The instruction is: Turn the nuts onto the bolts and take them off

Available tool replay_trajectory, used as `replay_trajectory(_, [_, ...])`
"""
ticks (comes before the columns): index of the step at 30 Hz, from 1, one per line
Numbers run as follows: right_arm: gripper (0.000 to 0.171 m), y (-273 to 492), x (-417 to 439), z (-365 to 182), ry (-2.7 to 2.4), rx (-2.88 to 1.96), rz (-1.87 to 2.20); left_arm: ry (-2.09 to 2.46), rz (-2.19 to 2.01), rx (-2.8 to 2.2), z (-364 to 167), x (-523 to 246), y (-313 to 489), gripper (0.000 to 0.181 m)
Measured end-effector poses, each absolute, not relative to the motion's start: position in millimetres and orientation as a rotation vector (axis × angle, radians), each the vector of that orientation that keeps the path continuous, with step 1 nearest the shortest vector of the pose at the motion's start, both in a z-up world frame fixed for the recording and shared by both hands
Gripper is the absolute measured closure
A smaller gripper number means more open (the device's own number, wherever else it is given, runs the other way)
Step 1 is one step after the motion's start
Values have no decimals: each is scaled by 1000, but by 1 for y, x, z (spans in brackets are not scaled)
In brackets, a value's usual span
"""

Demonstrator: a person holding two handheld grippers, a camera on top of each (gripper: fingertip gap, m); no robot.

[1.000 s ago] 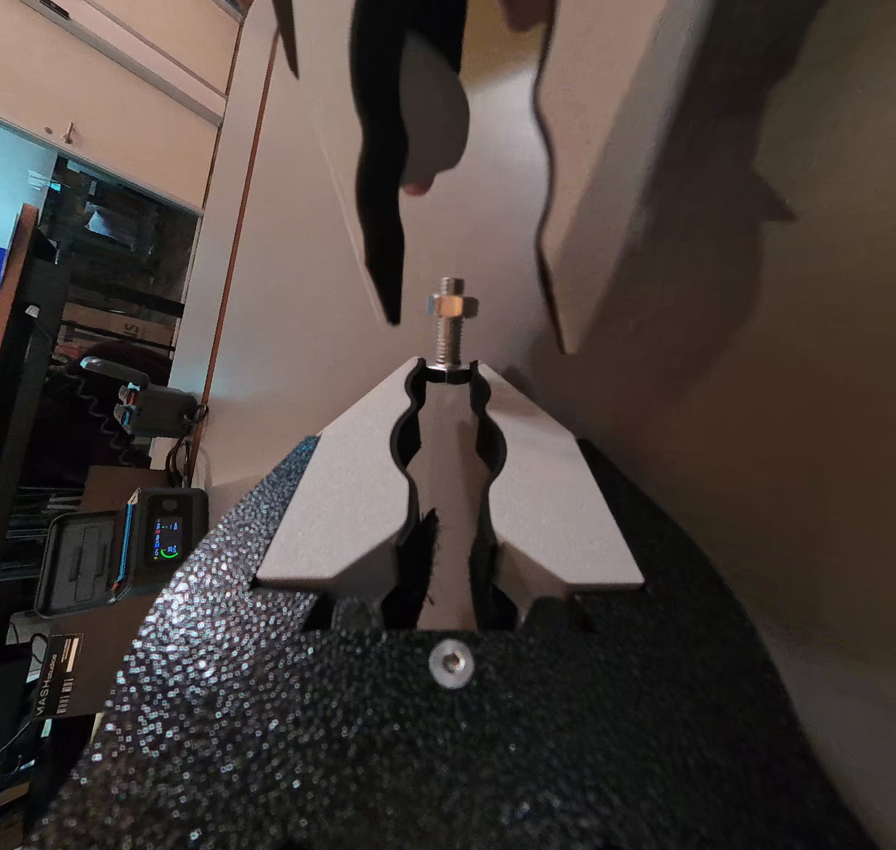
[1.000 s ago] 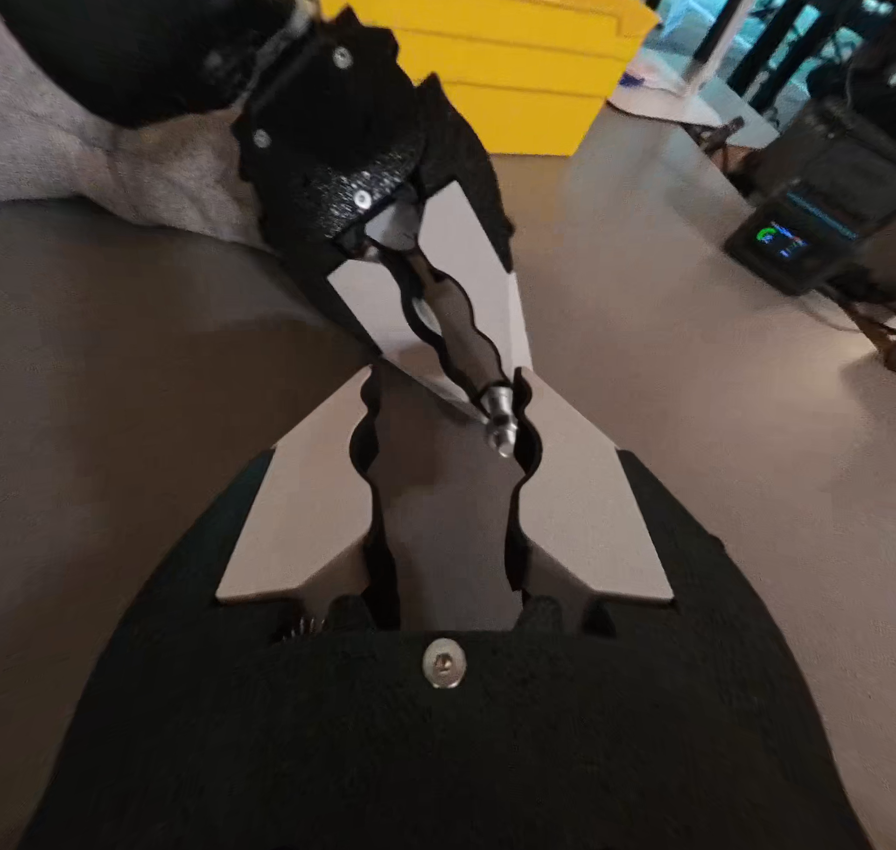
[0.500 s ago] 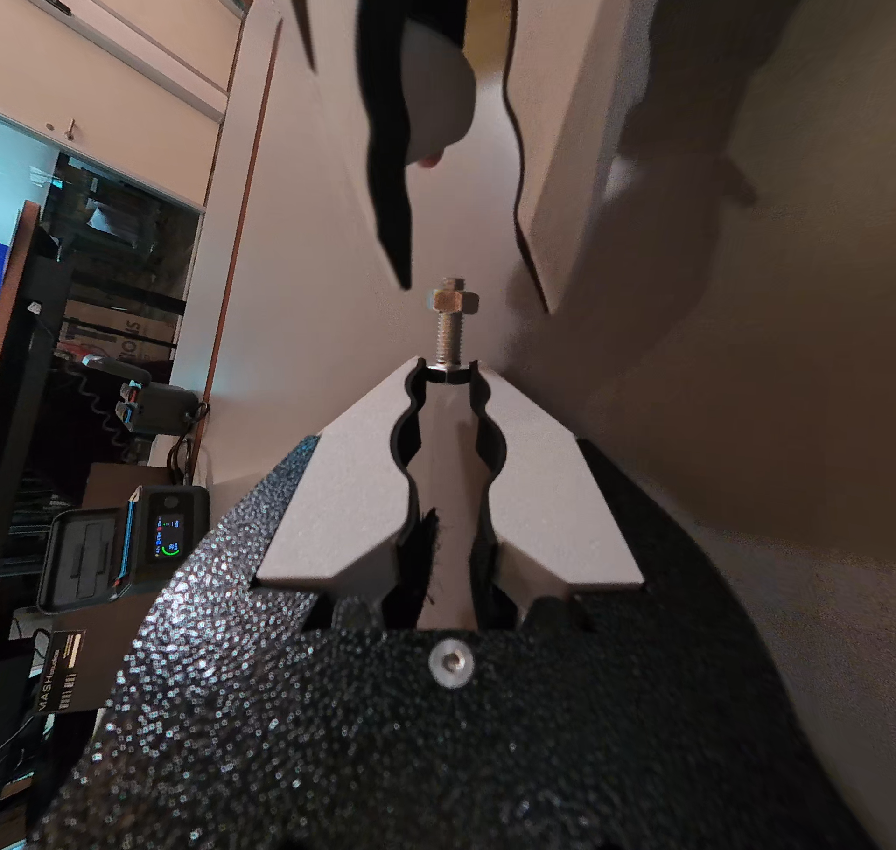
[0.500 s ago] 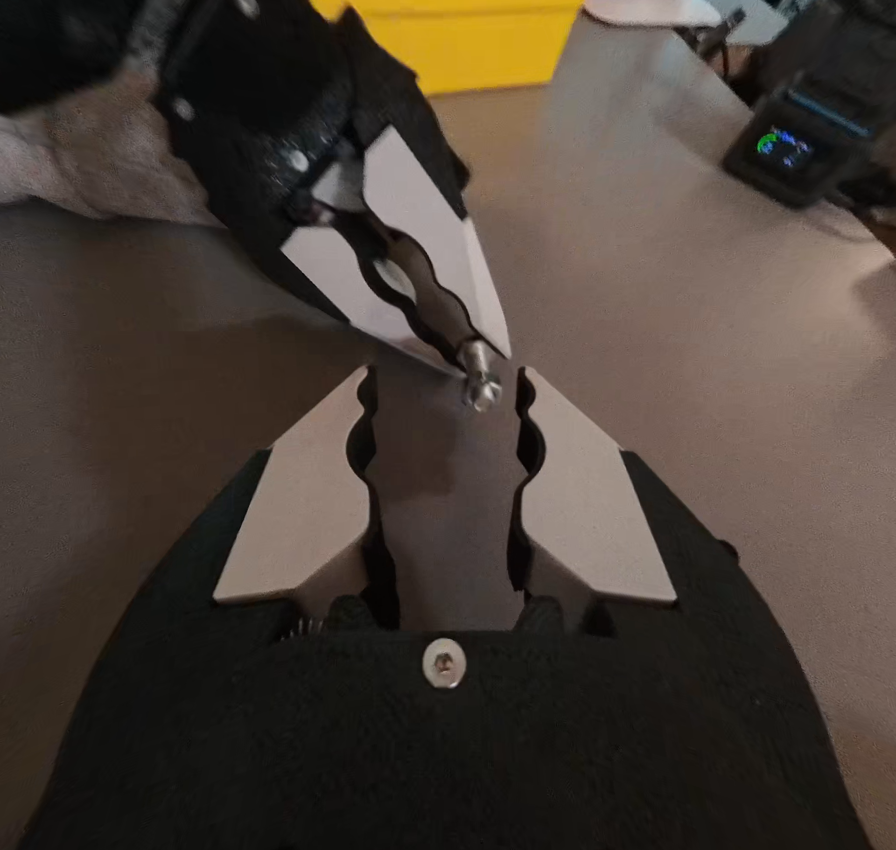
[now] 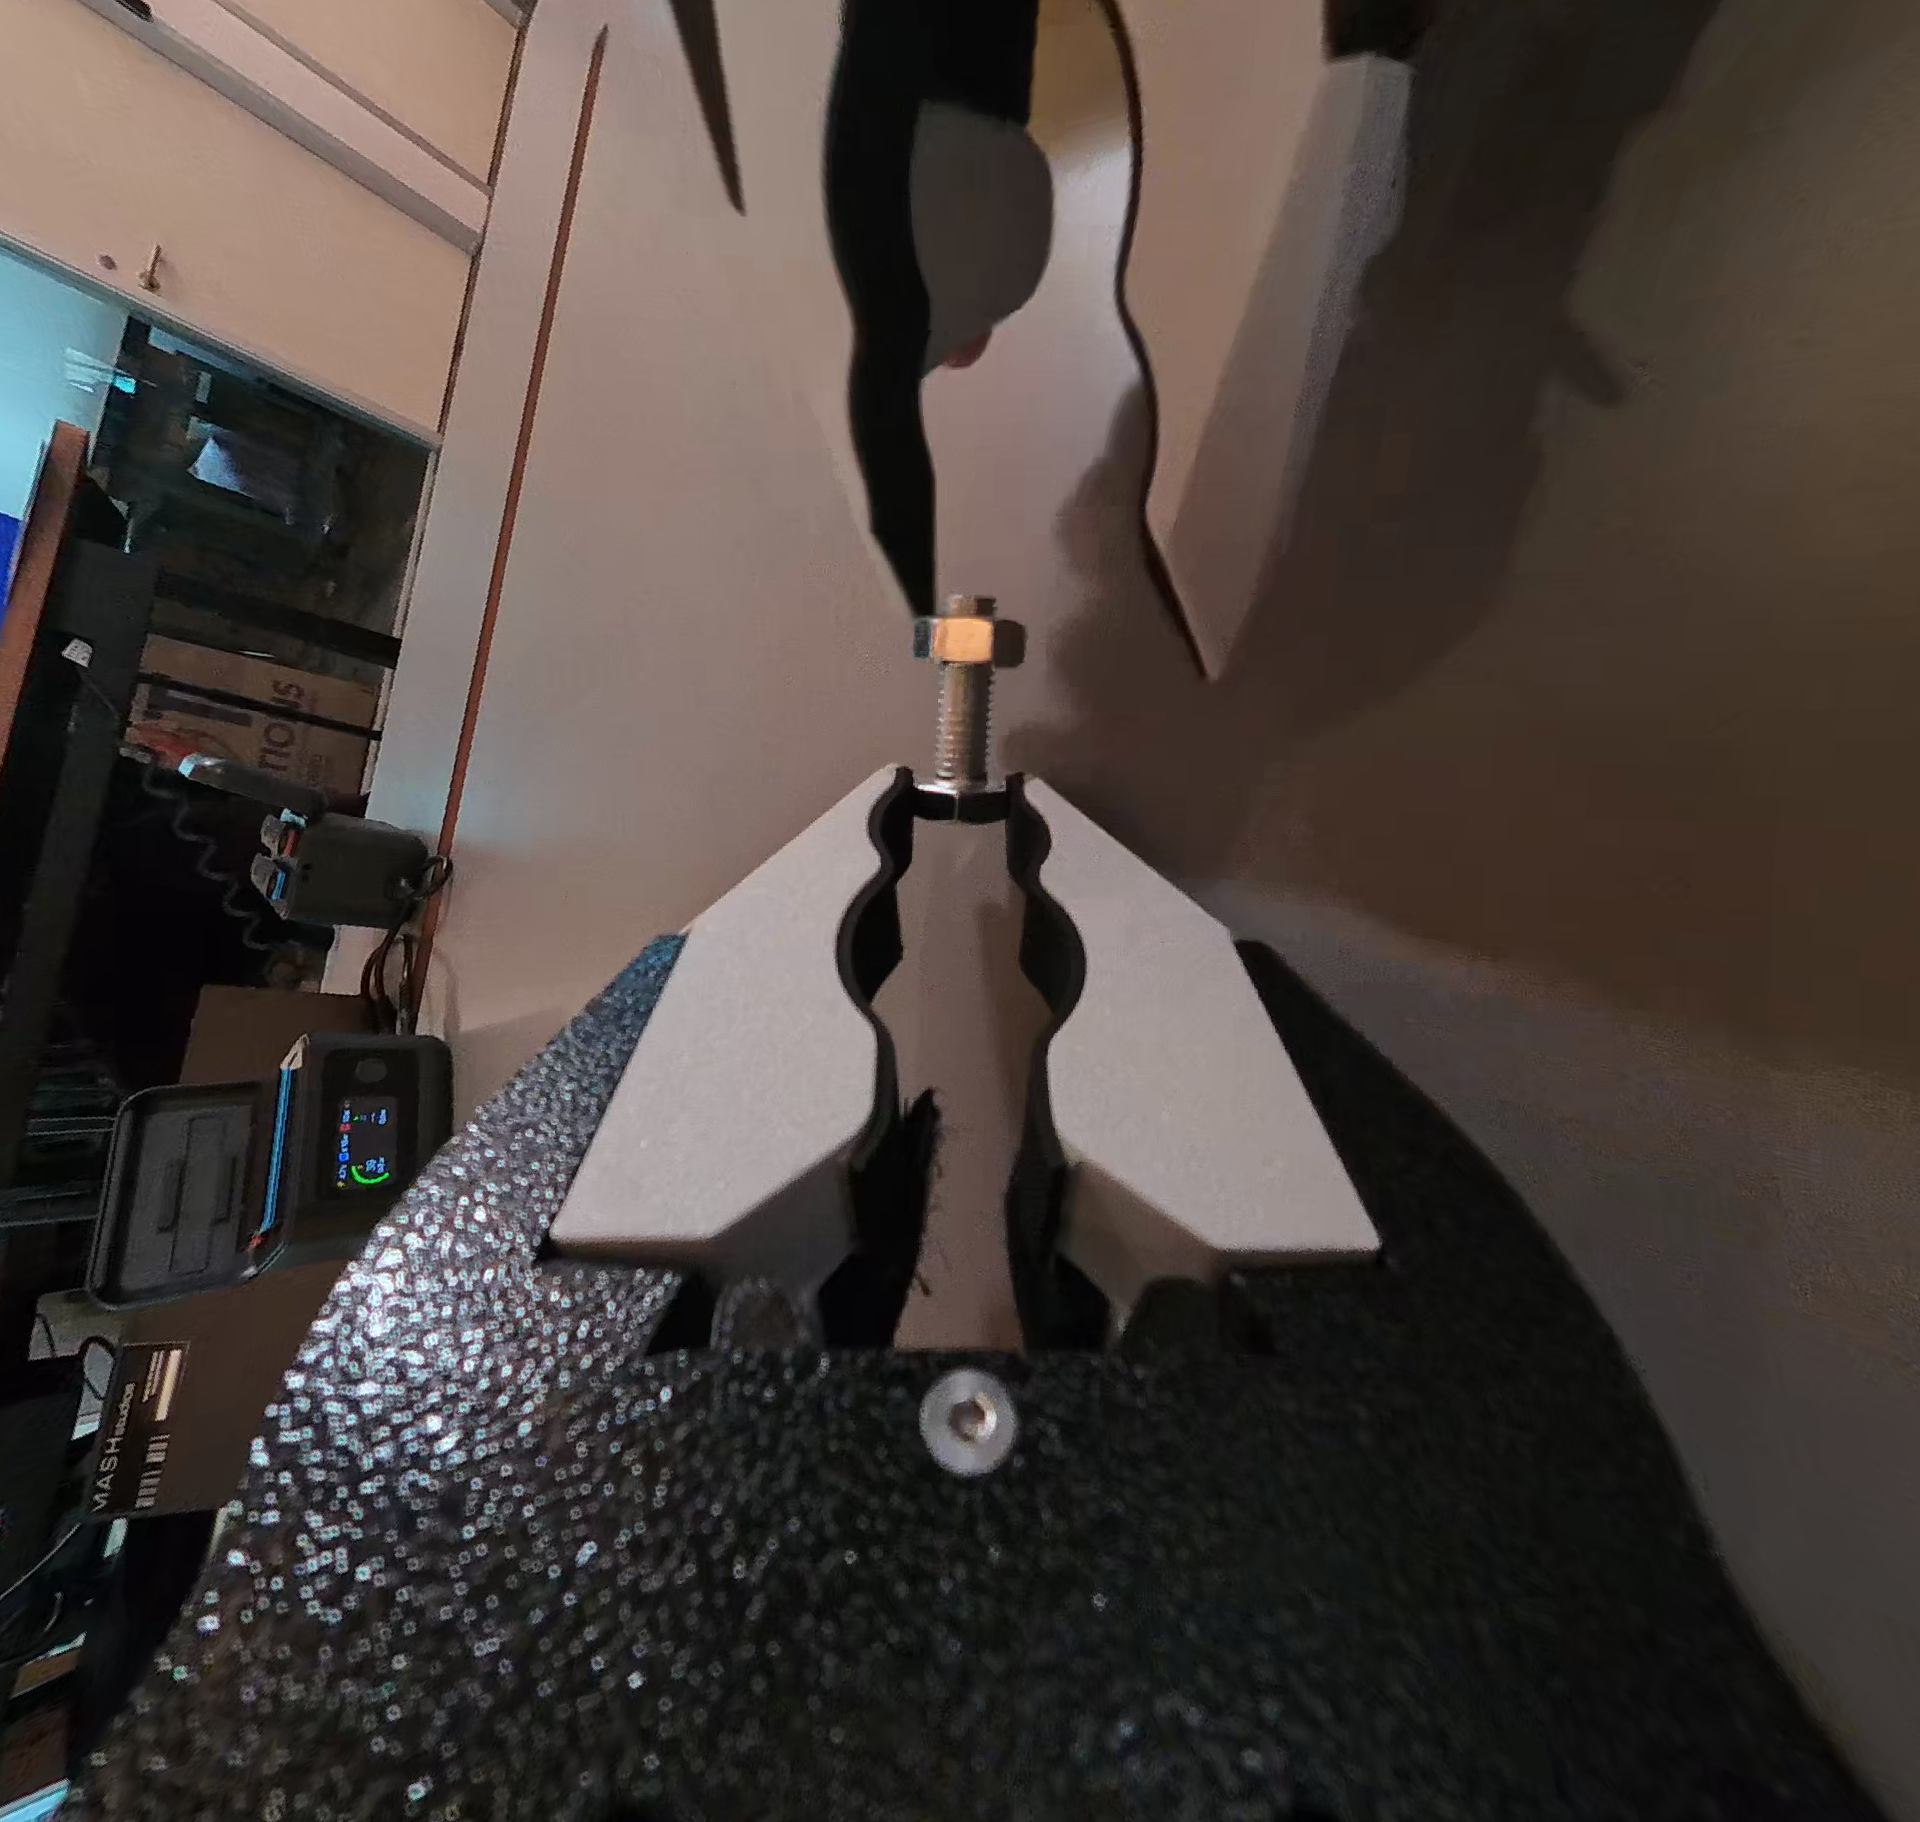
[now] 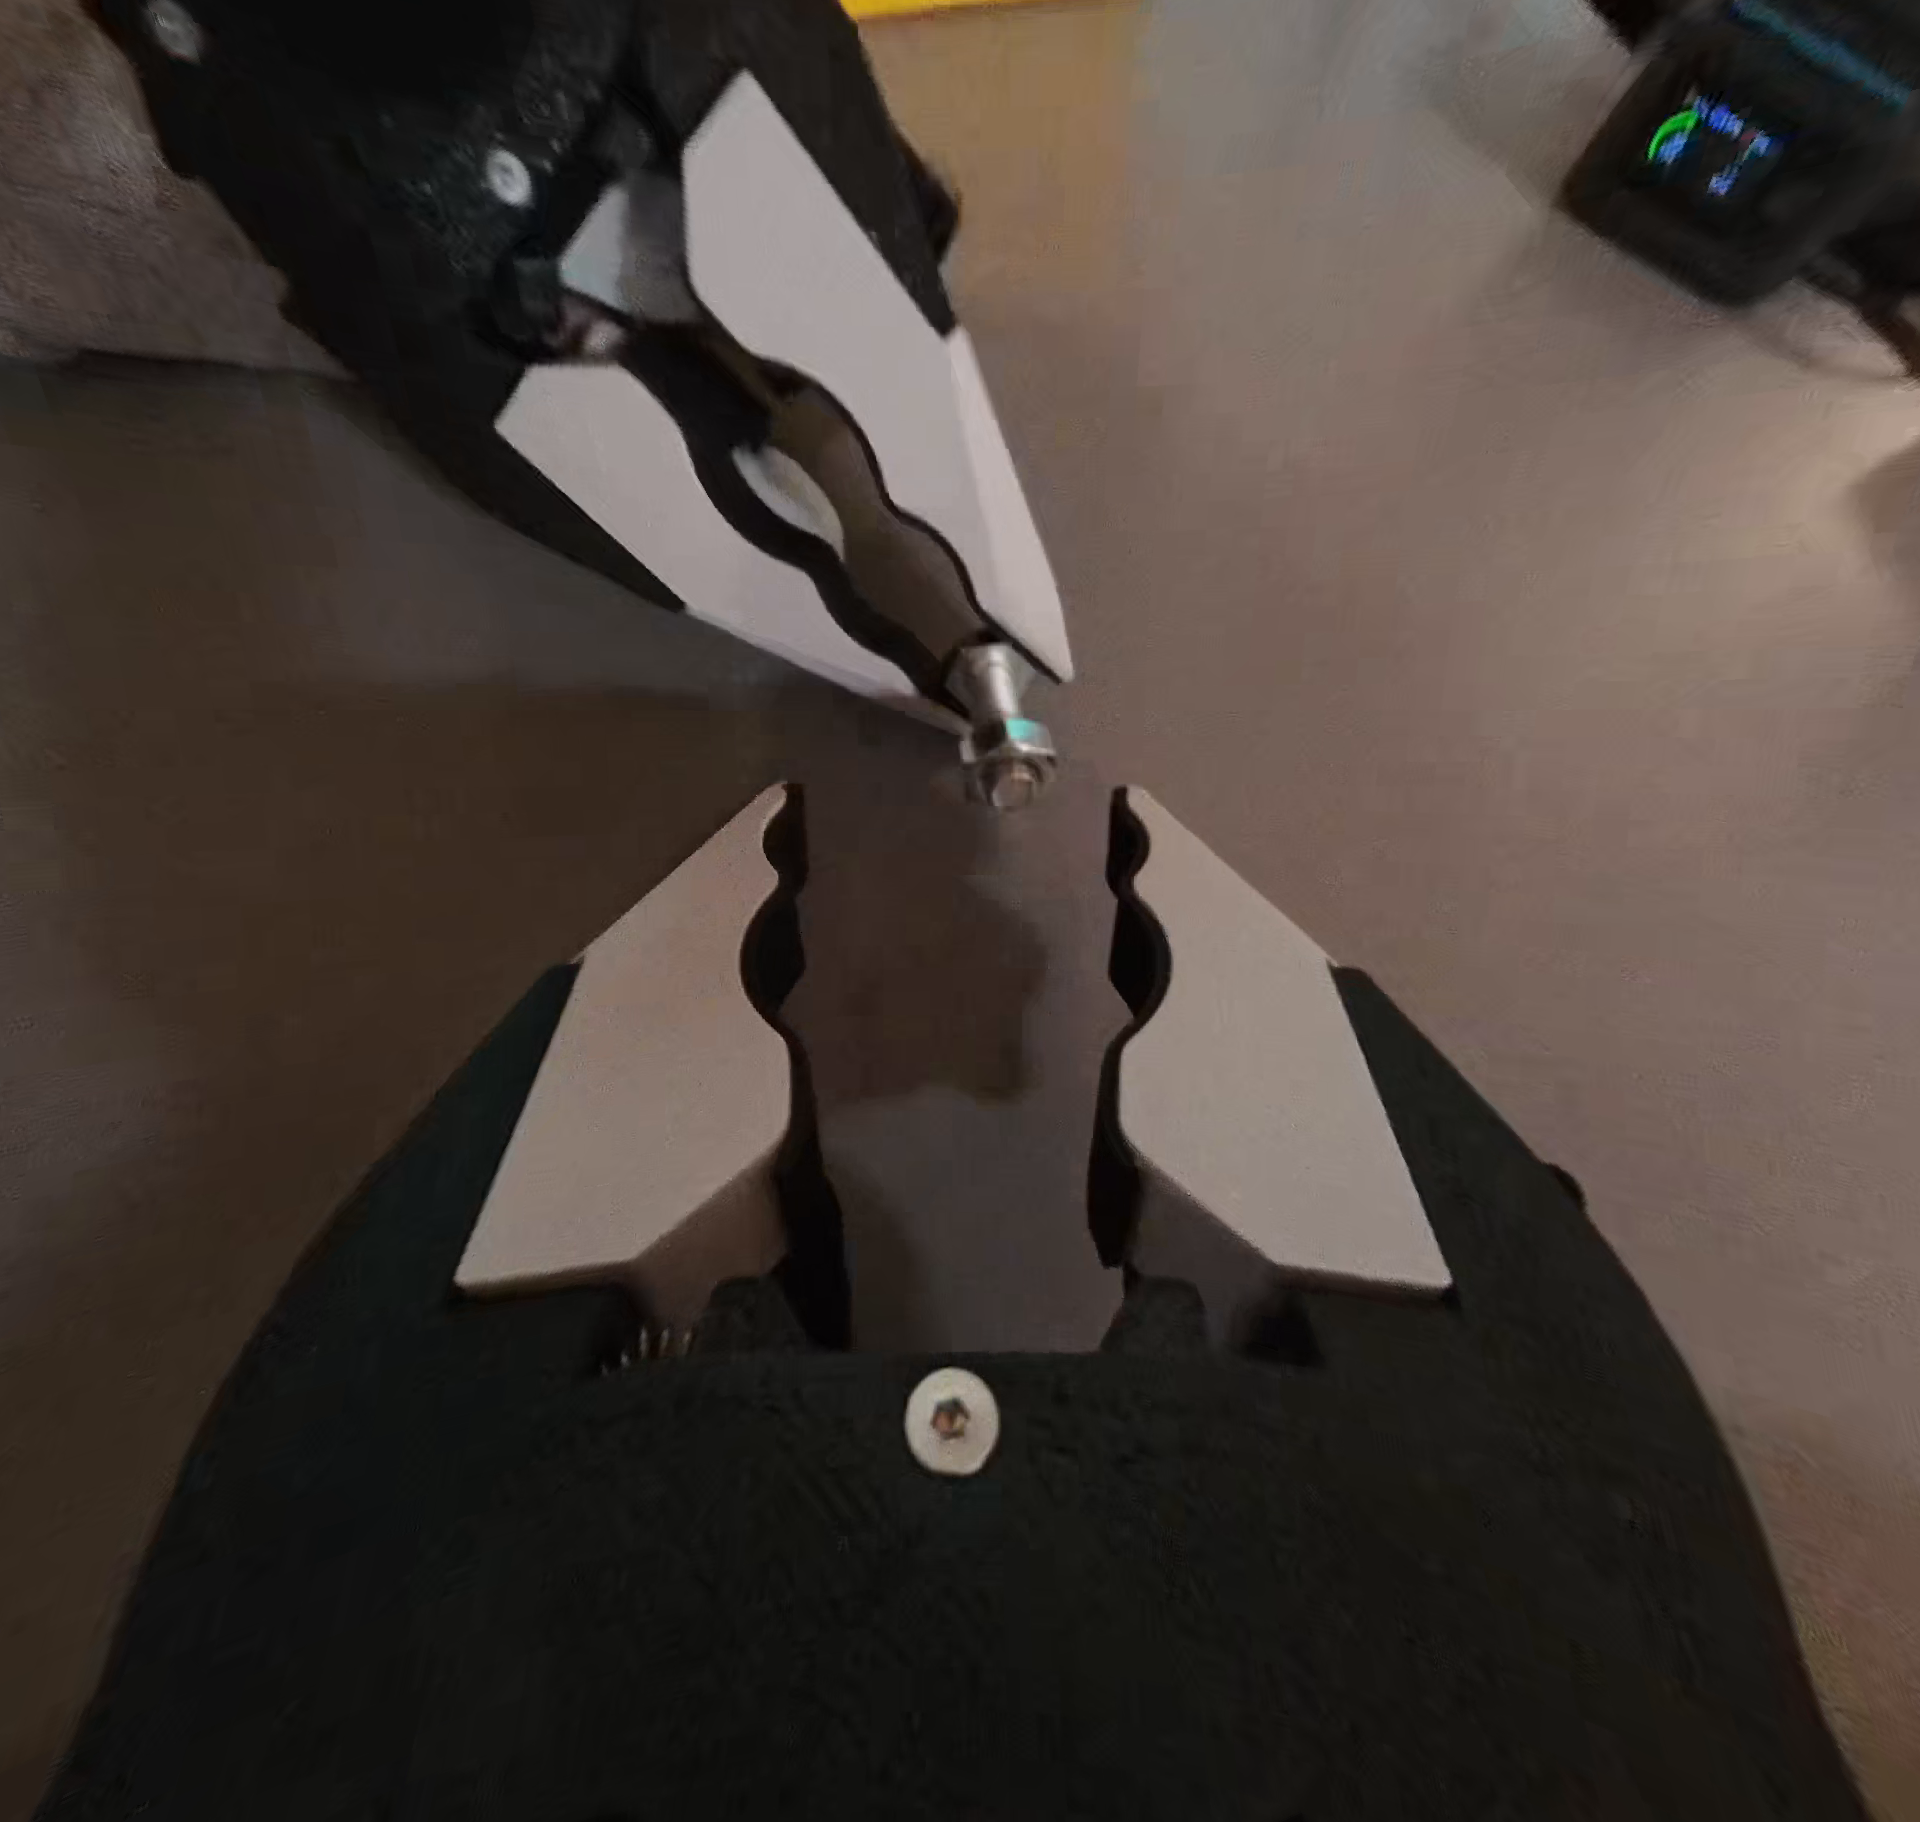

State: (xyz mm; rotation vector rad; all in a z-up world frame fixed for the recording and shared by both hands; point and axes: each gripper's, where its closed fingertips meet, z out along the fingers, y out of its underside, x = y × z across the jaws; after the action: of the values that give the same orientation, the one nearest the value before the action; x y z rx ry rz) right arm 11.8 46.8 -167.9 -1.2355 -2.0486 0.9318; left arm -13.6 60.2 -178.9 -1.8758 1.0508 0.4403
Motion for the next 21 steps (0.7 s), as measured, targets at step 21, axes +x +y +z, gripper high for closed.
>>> replay_trajectory(21, [124,4,17,-137,-2020,-866,1164,1066,440,-1864,-180,-12,61,165])
